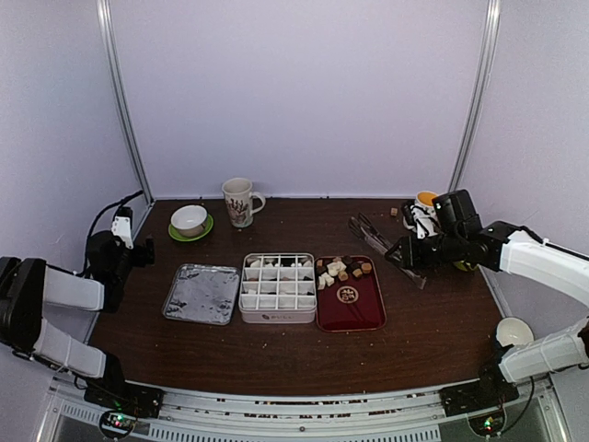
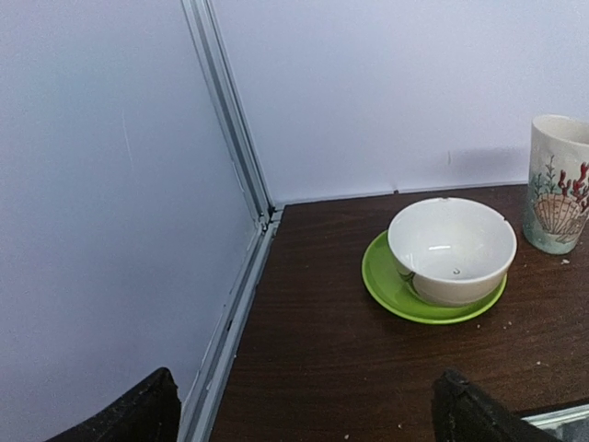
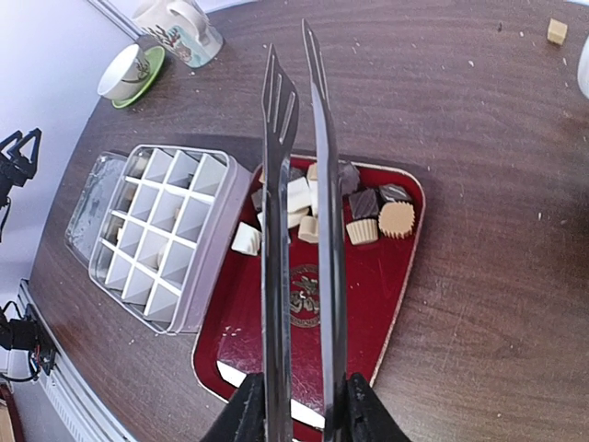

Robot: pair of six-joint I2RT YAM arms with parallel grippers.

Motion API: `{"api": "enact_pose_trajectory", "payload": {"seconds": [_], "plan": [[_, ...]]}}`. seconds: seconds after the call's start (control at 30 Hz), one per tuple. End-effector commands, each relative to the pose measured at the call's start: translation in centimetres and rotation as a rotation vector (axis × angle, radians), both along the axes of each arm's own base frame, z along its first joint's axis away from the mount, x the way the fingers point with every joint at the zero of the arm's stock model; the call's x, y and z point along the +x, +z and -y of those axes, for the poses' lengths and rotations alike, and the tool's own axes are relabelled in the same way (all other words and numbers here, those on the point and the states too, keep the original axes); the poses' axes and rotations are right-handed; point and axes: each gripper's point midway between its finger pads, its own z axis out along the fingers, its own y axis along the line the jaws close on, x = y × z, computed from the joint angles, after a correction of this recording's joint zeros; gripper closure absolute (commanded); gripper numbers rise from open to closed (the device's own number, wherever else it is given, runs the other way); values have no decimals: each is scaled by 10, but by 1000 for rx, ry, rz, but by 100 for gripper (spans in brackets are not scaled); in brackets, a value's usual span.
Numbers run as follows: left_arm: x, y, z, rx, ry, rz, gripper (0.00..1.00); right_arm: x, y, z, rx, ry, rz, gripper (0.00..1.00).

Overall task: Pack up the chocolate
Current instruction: Pass from the right arm to the left

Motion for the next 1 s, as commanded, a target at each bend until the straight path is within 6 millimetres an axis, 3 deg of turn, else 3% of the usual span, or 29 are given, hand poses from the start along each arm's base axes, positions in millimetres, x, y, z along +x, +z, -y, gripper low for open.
{"api": "enact_pose_trajectory", "payload": {"seconds": [0.0,0.03,0.23,0.37,0.63,0.93,0.97], "plan": [[-1,42,2,-17,-16,42,2,8,30,-10,34,37,86,71],[-6,52,2,-64,-7,59,2,10,31,-11,33,38,89,71],[-26,70,4,-362,45,-5,2,11,36,-28,69,105,71,71],[-50,56,-8,-606,193,-27,2,9,48,-42,99,143,120,71],[-74,60,83,-878,-233,-181,3,1,59,-81,128,240,155,71],[-115,84,166,-1209,-345,-248,3,-1,63,-115,87,305,237,71],[-119,88,181,-1231,-392,-261,3,-3,64,-118,92,314,241,71]]}}
